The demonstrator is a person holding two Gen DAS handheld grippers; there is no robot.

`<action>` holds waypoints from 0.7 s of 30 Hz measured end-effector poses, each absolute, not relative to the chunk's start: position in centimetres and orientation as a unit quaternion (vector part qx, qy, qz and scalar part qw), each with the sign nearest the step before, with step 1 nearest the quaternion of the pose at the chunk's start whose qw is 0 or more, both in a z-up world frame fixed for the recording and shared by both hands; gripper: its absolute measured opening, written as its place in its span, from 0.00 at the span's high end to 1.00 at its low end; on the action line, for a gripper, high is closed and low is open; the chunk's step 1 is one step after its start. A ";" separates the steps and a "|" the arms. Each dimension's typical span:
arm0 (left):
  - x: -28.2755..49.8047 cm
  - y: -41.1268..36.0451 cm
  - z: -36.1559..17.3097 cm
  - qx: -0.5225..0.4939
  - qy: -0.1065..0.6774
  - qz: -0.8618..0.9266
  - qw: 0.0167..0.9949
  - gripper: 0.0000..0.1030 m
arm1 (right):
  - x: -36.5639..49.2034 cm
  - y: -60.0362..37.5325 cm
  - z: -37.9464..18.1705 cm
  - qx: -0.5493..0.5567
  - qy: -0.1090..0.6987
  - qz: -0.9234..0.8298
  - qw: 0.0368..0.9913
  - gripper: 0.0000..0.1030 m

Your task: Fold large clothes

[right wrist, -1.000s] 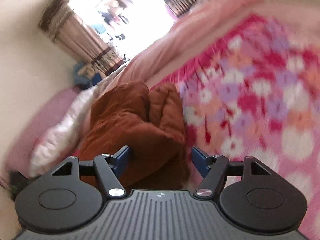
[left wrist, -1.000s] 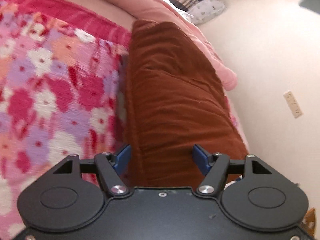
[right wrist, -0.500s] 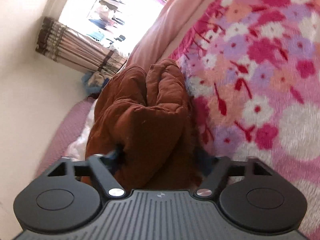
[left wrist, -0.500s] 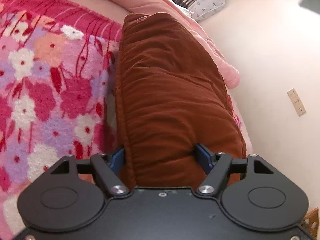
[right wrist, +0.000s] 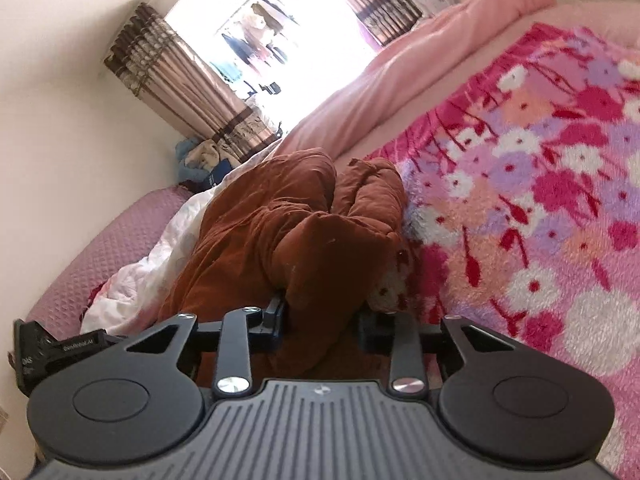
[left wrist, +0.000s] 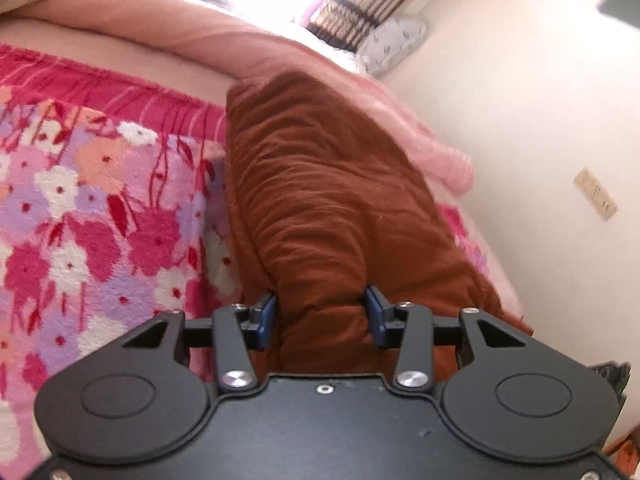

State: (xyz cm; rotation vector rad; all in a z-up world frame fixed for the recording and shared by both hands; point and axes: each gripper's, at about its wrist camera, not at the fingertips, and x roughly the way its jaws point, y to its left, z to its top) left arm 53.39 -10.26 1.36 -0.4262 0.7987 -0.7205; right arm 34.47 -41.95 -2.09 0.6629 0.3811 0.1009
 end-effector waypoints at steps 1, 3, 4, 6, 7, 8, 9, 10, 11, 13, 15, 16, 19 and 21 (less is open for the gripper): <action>53.2 -10.0 1.7 -0.197 0.373 -0.344 0.839 0.59 | 34.2 -41.6 -1.8 0.320 0.182 0.053 0.928 0.66; 52.5 -8.9 2.2 -0.208 0.365 -0.341 0.841 0.59 | 33.5 -40.8 -1.2 0.311 0.175 0.064 0.932 0.67; 51.9 -8.2 2.6 -0.208 0.364 -0.345 0.840 0.59 | 33.2 -40.3 -0.9 0.305 0.175 0.072 0.933 0.67; 50.3 -6.4 3.2 -0.209 0.358 -0.349 0.841 0.59 | 32.0 -38.8 -0.4 0.288 0.172 0.080 0.939 0.67; 49.5 -5.7 3.4 -0.209 0.353 -0.349 0.843 0.59 | 31.2 -38.0 -0.2 0.280 0.170 0.088 0.941 0.67; 48.5 -4.6 3.5 -0.214 0.351 -0.346 0.843 0.59 | 30.6 -37.2 -0.2 0.275 0.167 0.096 0.942 0.67; 47.4 -3.4 3.6 -0.216 0.349 -0.343 0.845 0.59 | 29.9 -36.5 -0.2 0.272 0.166 0.106 0.942 0.68; 46.3 -2.2 3.7 -0.220 0.345 -0.336 0.848 0.59 | 29.2 -35.6 -0.3 0.268 0.168 0.116 0.942 0.68; 45.3 -1.4 3.7 -0.217 0.339 -0.333 0.853 0.59 | 28.7 -34.8 -0.4 0.267 0.170 0.122 0.941 0.68; 43.3 0.7 3.5 -0.205 0.336 -0.321 0.862 0.59 | 28.0 -32.5 -0.6 0.249 0.185 0.134 0.941 0.68; 41.8 2.5 2.9 -0.194 0.347 -0.309 0.864 0.59 | 27.7 -30.5 -1.0 0.233 0.205 0.144 0.940 0.68; 41.4 2.9 2.4 -0.198 0.357 -0.305 0.860 0.59 | 27.5 -29.8 -1.1 0.230 0.215 0.146 0.938 0.68; 40.2 4.9 0.7 -0.213 0.383 -0.298 0.848 0.59 | 26.5 -28.4 -1.4 0.229 0.230 0.139 0.936 0.68; 39.3 5.8 0.3 -0.217 0.381 -0.299 0.847 0.59 | 25.6 -27.8 -1.2 0.230 0.236 0.142 0.934 0.68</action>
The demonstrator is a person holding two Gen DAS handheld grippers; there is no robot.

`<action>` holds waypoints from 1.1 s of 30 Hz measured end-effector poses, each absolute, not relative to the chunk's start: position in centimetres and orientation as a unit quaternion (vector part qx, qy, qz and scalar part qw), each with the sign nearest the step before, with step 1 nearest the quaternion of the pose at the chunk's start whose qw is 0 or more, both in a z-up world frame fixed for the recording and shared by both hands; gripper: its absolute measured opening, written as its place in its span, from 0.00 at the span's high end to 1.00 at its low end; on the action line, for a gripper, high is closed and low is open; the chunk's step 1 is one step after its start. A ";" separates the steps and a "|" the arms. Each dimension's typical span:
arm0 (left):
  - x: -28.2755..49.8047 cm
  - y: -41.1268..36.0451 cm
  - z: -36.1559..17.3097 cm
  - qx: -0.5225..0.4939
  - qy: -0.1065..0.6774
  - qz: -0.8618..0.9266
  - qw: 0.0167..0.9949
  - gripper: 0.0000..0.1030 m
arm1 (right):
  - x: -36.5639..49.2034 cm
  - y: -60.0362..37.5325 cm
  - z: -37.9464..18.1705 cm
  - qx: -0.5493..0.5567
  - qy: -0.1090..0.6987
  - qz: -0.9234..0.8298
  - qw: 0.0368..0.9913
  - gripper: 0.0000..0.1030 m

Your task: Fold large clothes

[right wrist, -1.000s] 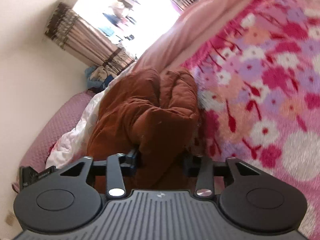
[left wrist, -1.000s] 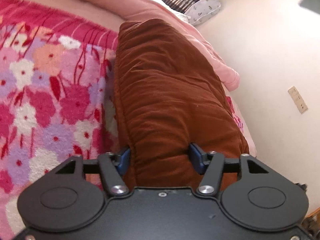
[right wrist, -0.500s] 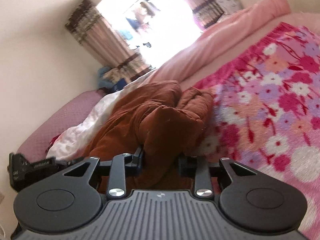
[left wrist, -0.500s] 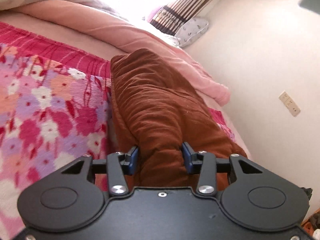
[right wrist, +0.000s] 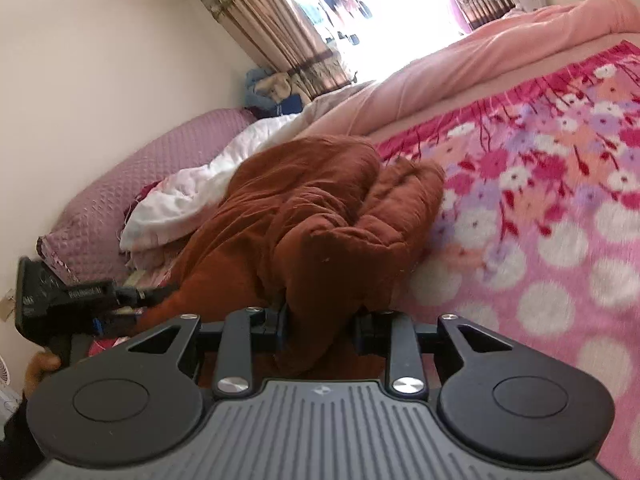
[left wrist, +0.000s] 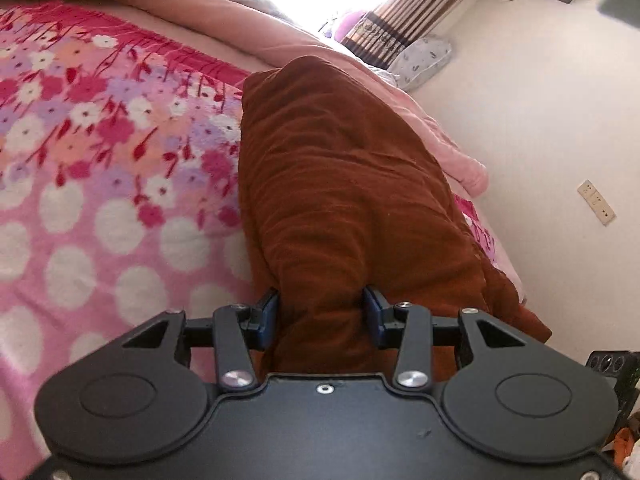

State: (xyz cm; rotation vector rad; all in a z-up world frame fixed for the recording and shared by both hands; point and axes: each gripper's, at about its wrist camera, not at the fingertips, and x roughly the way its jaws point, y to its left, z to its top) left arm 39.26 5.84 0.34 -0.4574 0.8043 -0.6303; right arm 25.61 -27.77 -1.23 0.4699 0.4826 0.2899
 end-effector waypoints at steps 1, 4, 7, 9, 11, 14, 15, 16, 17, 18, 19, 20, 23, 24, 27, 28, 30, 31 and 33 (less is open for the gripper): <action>39.0 6.1 0.2 -0.222 0.382 -0.298 0.846 0.59 | 25.3 -27.4 -1.1 0.224 0.245 0.139 0.933 0.68; 39.2 5.9 -0.5 -0.215 0.389 -0.289 0.848 0.55 | 25.2 -26.5 -1.0 0.202 0.264 0.121 0.935 0.68; 40.3 6.1 -1.3 -0.244 0.402 -0.285 0.835 0.53 | 26.1 -26.4 -1.9 0.213 0.277 0.105 0.931 0.68; 40.2 6.0 -1.2 -0.239 0.401 -0.286 0.837 0.52 | 26.0 -26.3 -2.4 0.221 0.282 0.099 0.928 0.67; 40.1 5.9 -0.8 -0.224 0.400 -0.287 0.841 0.52 | 25.8 -26.5 -2.4 0.222 0.282 0.100 0.928 0.65; 40.0 6.4 -0.2 -0.225 0.404 -0.290 0.838 0.52 | 25.6 -26.6 -1.7 0.219 0.286 0.103 0.927 0.56; 40.0 6.4 0.0 -0.221 0.404 -0.289 0.839 0.52 | 25.4 -26.6 -1.2 0.218 0.286 0.102 0.927 0.53; 40.0 6.3 -0.1 -0.216 0.404 -0.286 0.842 0.52 | 25.3 -26.7 -0.9 0.216 0.288 0.102 0.927 0.47; 39.8 6.3 0.2 -0.207 0.403 -0.284 0.845 0.52 | 25.2 -26.7 -0.5 0.211 0.290 0.103 0.928 0.47; 39.5 6.2 0.6 -0.196 0.400 -0.280 0.851 0.52 | 25.1 -26.5 -0.2 0.205 0.290 0.102 0.929 0.47; 39.5 6.2 0.7 -0.189 0.395 -0.277 0.855 0.54 | 25.0 -26.5 0.1 0.199 0.291 0.102 0.930 0.46; 39.2 6.2 1.1 -0.181 0.386 -0.274 0.862 0.57 | 24.9 -26.4 0.2 0.194 0.294 0.102 0.930 0.44; 38.3 6.4 2.8 -0.158 0.364 -0.268 0.878 0.60 | 24.4 -26.5 0.6 0.186 0.293 0.100 0.933 0.40; 38.0 6.5 3.4 -0.156 0.359 -0.269 0.880 0.60 | 24.2 -26.6 0.8 0.185 0.291 0.098 0.933 0.40; 37.3 5.9 4.4 -0.129 0.350 -0.272 0.887 0.60 | 23.4 -26.7 1.7 0.180 0.284 0.095 0.937 0.39; 37.0 5.6 4.7 -0.119 0.346 -0.271 0.890 0.60 | 23.0 -26.6 2.3 0.172 0.279 0.090 0.941 0.39; 36.8 4.8 5.1 -0.103 0.340 -0.275 0.893 0.60 | 22.4 -26.5 3.6 0.155 0.267 0.082 0.948 0.39; 36.9 4.4 5.3 -0.098 0.339 -0.274 0.895 0.60 | 22.0 -26.4 4.5 0.142 0.260 0.076 0.952 0.39; 37.2 3.4 5.7 -0.079 0.338 -0.272 0.897 0.58 | 21.8 -26.2 6.1 0.125 0.243 0.067 0.959 0.40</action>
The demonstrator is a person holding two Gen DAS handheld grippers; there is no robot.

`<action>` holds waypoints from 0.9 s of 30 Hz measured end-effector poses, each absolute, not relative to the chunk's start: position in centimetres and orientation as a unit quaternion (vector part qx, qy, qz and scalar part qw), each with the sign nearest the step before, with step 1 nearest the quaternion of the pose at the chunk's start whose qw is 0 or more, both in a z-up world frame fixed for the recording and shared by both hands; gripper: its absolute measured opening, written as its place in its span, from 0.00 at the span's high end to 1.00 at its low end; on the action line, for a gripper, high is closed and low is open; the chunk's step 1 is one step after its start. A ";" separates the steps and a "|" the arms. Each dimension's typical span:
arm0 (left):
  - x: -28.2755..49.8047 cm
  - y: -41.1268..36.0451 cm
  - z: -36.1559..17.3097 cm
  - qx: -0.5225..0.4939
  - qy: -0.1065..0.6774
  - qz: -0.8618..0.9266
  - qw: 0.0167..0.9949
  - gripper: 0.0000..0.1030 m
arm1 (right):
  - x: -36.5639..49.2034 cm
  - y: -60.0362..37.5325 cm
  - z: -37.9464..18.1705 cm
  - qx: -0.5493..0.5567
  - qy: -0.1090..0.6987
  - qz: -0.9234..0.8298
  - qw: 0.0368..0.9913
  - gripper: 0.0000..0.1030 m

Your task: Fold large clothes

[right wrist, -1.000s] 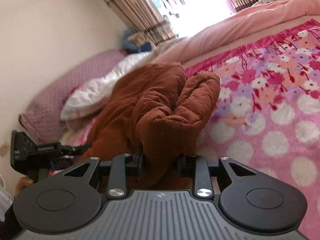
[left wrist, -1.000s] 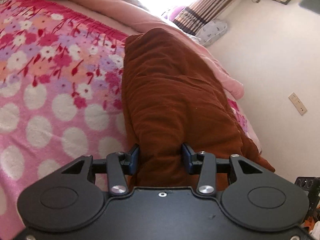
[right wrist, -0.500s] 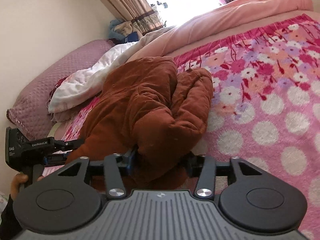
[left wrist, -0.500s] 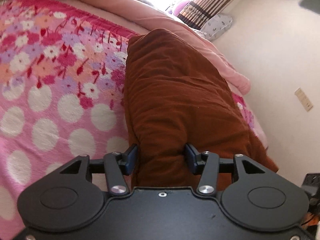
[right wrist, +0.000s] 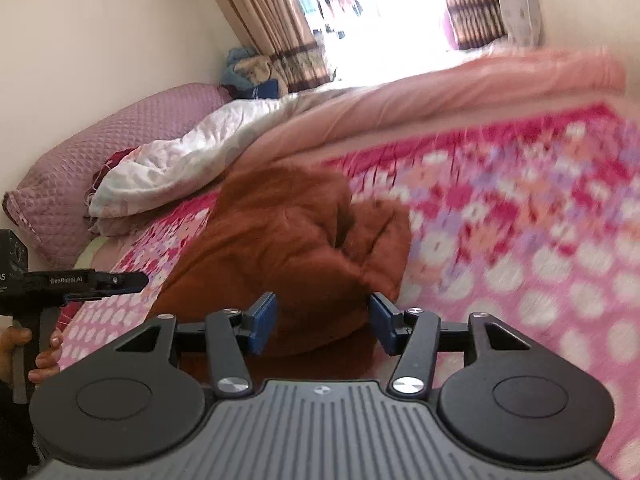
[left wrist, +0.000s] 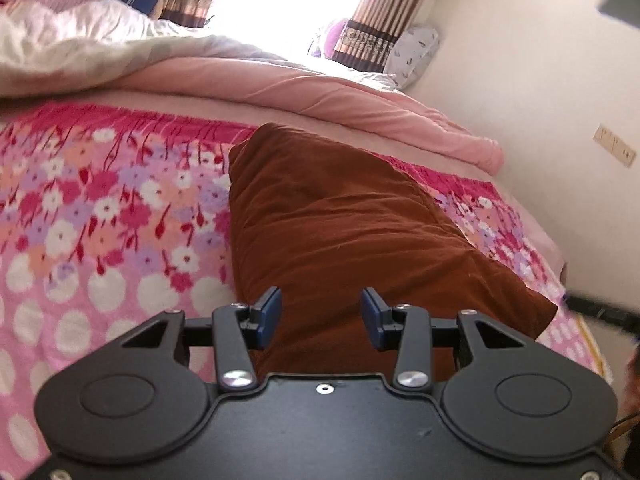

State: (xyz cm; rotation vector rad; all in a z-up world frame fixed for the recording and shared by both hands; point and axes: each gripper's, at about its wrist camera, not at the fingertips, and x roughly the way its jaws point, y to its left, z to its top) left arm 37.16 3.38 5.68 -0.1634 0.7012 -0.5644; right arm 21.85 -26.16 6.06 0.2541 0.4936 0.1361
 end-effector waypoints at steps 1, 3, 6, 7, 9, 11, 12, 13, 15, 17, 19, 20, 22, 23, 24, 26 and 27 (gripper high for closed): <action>37.4 2.8 5.7 -0.071 0.341 -0.275 0.896 0.58 | 22.1 -25.9 7.0 0.118 0.235 0.070 0.962 0.41; 38.3 1.4 5.5 -0.054 0.354 -0.285 0.889 0.58 | 23.4 -25.1 8.3 0.112 0.233 0.082 0.963 0.49; 39.2 -1.2 4.0 -0.003 0.374 -0.291 0.881 0.58 | 27.7 -22.6 9.1 0.087 0.268 0.116 0.952 0.63; 39.3 -1.7 3.5 0.007 0.376 -0.290 0.880 0.58 | 29.2 -21.8 8.9 0.080 0.284 0.113 0.949 0.67; 39.6 -1.9 2.9 0.013 0.378 -0.297 0.877 0.57 | 32.1 -20.5 7.7 0.057 0.320 0.103 0.940 0.78; 40.0 -1.4 2.6 0.004 0.380 -0.304 0.874 0.57 | 34.2 -20.0 5.1 0.049 0.360 0.089 0.927 0.89; 40.3 -1.2 2.3 0.001 0.384 -0.312 0.869 0.57 | 34.9 -20.1 3.7 0.049 0.377 0.088 0.921 0.92; 40.5 -1.3 2.0 0.000 0.387 -0.320 0.865 0.57 | 35.5 -20.4 2.1 0.054 0.394 0.089 0.913 0.97; 40.9 -1.5 1.6 0.002 0.389 -0.324 0.862 0.57 | 36.0 -21.3 -0.2 0.072 0.411 0.087 0.905 1.00; 41.0 -2.1 1.5 0.011 0.386 -0.323 0.864 0.57 | 36.1 -22.5 -1.8 0.102 0.413 0.101 0.899 1.00; 41.1 -2.7 1.2 0.012 0.380 -0.316 0.869 0.56 | 35.9 -23.0 -2.2 0.110 0.410 0.107 0.899 1.00; 41.0 -2.8 1.1 0.014 0.375 -0.313 0.872 0.56 | 35.8 -22.8 -2.3 0.104 0.409 0.105 0.901 1.00; 40.6 -2.9 1.1 0.000 0.365 -0.299 0.882 0.54 | 35.5 -22.1 -2.2 0.087 0.404 0.098 0.905 1.00; 40.4 -3.0 1.4 -0.003 0.361 -0.294 0.885 0.52 | 35.3 -21.8 -2.0 0.078 0.400 0.095 0.908 1.00; 39.8 -3.2 1.8 0.011 0.349 -0.291 0.891 0.48 | 35.1 -21.6 -1.7 0.073 0.398 0.092 0.910 1.00; 38.7 -3.9 3.1 0.061 0.324 -0.279 0.902 0.42 | 34.8 -21.6 -0.4 0.074 0.383 0.095 0.916 0.98; 38.3 -4.2 3.9 0.085 0.310 -0.270 0.907 0.38 | 34.7 -21.8 0.3 0.076 0.374 0.101 0.919 0.95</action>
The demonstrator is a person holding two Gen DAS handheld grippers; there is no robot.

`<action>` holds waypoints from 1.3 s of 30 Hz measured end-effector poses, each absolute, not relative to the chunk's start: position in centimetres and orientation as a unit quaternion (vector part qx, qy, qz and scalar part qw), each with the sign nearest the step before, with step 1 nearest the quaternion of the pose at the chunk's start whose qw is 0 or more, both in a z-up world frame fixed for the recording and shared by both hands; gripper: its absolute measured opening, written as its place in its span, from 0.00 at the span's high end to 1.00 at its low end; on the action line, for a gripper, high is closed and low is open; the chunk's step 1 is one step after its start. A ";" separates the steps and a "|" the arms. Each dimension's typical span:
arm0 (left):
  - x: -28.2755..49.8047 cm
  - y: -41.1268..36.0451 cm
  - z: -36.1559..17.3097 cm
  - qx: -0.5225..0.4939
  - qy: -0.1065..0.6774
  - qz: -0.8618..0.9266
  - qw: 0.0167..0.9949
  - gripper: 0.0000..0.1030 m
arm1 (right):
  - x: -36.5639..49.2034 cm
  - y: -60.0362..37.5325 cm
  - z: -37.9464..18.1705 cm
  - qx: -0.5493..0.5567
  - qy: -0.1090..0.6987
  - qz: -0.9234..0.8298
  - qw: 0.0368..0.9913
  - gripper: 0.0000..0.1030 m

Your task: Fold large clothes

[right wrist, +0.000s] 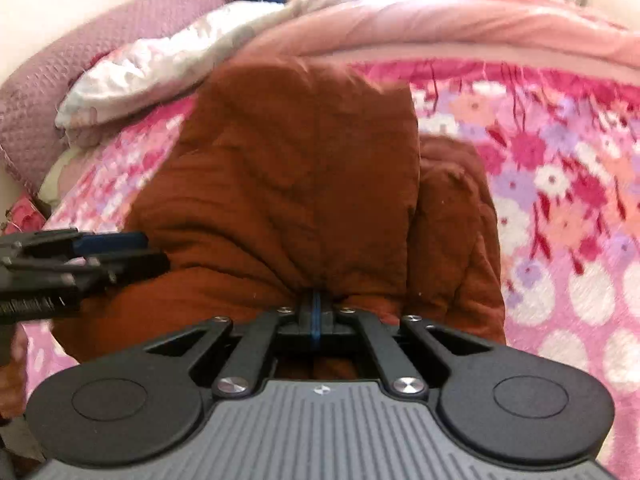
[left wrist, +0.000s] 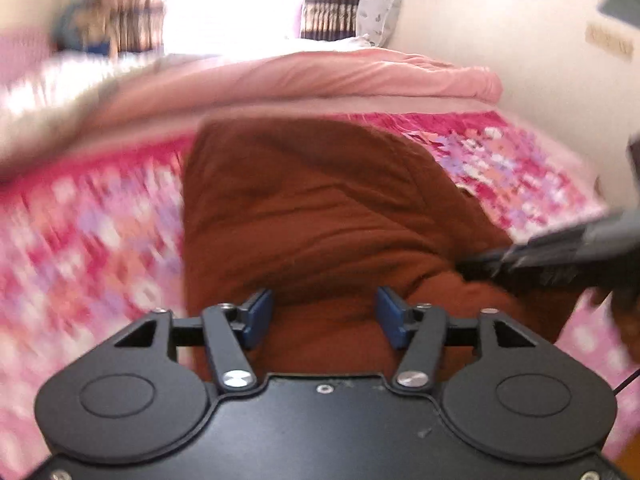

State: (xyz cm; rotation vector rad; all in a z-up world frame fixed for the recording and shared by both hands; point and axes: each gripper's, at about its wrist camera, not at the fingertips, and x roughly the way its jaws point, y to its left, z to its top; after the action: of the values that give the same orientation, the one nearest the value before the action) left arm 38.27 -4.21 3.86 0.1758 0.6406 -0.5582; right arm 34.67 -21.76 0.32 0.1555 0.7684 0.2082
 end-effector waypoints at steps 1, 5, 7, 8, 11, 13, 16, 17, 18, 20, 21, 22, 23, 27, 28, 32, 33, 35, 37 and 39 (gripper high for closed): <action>38.0 -4.4 4.4 0.097 0.299 -0.268 0.911 0.36 | 34.3 -21.7 1.3 0.073 0.362 0.108 0.923 0.88; 39.0 -4.9 7.0 0.120 0.277 -0.279 0.912 0.34 | 34.0 -21.6 5.4 0.075 0.323 0.129 0.935 0.48; 40.7 -5.0 7.8 0.115 0.270 -0.267 0.918 0.32 | 35.2 -21.3 7.5 0.076 0.303 0.137 0.940 0.45; 42.2 -5.0 7.9 0.103 0.273 -0.261 0.920 0.31 | 36.0 -21.1 8.1 0.069 0.300 0.132 0.942 0.45; 46.8 -5.2 7.4 0.069 0.314 -0.250 0.913 0.31 | 40.2 -20.4 8.4 0.056 0.314 0.109 0.942 0.45; 49.8 -5.2 6.7 0.047 0.344 -0.244 0.905 0.31 | 43.4 -20.1 7.3 0.064 0.337 0.096 0.934 0.45; 52.8 -6.1 5.2 0.048 0.378 -0.231 0.895 0.30 | 46.2 -19.4 5.4 0.046 0.369 0.098 0.923 0.45; 53.8 -6.5 4.4 0.052 0.395 -0.232 0.887 0.30 | 46.8 -19.3 4.8 0.043 0.377 0.099 0.920 0.45; 54.5 -6.8 3.7 0.055 0.403 -0.231 0.884 0.26 | 47.2 -19.2 4.4 0.042 0.386 0.098 0.916 0.45; 55.2 -7.2 2.5 0.070 0.407 -0.224 0.883 0.17 | 48.0 -19.3 3.3 0.031 0.400 0.095 0.911 0.45; 55.6 -7.3 2.0 0.073 0.415 -0.224 0.879 0.15 | 48.4 -19.4 2.4 0.016 0.412 0.079 0.907 0.46; 55.9 -7.2 1.7 0.072 0.421 -0.228 0.875 0.14 | 48.5 -19.8 2.0 0.006 0.418 0.062 0.906 0.46; 56.1 -6.9 1.5 0.072 0.421 -0.232 0.874 0.13 | 48.7 -20.4 1.6 0.002 0.421 0.049 0.906 0.47; 56.4 -4.9 1.6 0.051 0.434 -0.237 0.868 0.12 | 48.3 -23.9 1.0 0.066 0.427 0.060 0.900 0.46; 56.5 -4.5 1.5 0.050 0.434 -0.233 0.869 0.12 | 48.0 -24.2 1.0 0.059 0.426 0.058 0.901 0.46; 55.0 -3.3 2.5 0.014 0.433 -0.228 0.872 0.13 | 47.0 -25.8 0.8 0.056 0.426 0.006 0.903 0.44; 54.2 -3.4 3.2 0.024 0.425 -0.226 0.876 0.15 | 46.2 -26.0 1.4 0.064 0.416 0.009 0.907 0.44; 51.9 -3.5 4.9 0.049 0.403 -0.217 0.888 0.16 | 44.2 -25.5 3.3 0.053 0.392 0.020 0.918 0.47; 49.2 -3.0 6.4 0.064 0.378 -0.220 0.897 0.15 | 41.6 -24.8 5.4 0.042 0.367 0.034 0.929 0.48; 46.4 -2.4 7.3 0.061 0.369 -0.226 0.900 0.15 | 38.9 -24.1 6.9 0.039 0.351 0.054 0.934 0.48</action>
State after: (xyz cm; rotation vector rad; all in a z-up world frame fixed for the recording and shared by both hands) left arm 46.44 -2.41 7.34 0.1260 0.7632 -0.4684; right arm 38.93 -24.05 6.86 0.0798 0.7178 0.1099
